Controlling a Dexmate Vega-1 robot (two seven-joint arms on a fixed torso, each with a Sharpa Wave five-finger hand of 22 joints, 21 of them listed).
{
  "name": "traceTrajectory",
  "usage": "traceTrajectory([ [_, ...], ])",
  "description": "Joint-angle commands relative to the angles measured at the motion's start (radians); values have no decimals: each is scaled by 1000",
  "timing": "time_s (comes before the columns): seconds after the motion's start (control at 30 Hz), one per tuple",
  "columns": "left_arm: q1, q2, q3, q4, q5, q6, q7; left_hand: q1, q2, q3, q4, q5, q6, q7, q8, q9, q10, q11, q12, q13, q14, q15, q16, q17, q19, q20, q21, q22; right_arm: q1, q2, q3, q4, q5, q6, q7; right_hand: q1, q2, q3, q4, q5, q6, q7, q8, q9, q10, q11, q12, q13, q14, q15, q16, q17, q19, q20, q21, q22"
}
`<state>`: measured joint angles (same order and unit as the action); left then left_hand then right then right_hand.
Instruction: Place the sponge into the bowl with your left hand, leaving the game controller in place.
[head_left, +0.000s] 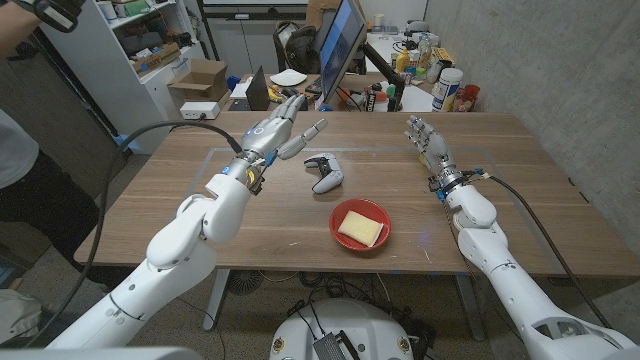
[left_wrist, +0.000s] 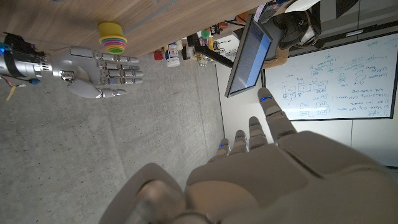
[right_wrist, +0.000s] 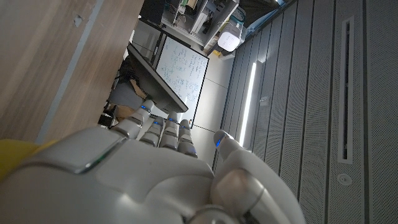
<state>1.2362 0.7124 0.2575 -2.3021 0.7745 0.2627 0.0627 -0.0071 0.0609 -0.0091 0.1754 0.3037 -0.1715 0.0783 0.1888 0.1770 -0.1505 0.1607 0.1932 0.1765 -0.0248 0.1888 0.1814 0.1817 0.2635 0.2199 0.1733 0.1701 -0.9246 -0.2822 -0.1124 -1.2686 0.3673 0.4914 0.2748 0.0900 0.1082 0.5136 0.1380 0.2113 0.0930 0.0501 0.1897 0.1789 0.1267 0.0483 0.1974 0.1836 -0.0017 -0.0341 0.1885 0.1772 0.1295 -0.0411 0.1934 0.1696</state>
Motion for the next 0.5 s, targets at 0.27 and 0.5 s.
traceTrajectory([
  [0.27, 18, 40, -115, 82, -349, -229, 78, 7, 36, -13, 0, 7, -6, -11, 10, -1, 22, -2, 10, 3, 6, -12, 9, 0, -12, 2, 7, 6, -96, -24, -29, -107, 2, 11, -113, -9, 39, 8, -4, 6, 11, 1, 2, 5, 12, 0, -2, 5, 9, -4, -2, 3, 8, -70, 3, 3],
  [0.5, 24, 43, -124, 72, -375, -228, 83, 9, 36, -16, -1, 8, 1, -12, 10, -2, 26, 0, 10, 3, 12, -13, 11, 0, -14, 2, 8, 6, -60, -18, -43, -60, 17, 42, -94, -9, 39, 8, -4, 6, 13, 1, 2, 5, 13, 1, -2, 5, 9, -4, -2, 3, 8, -70, 3, 3],
])
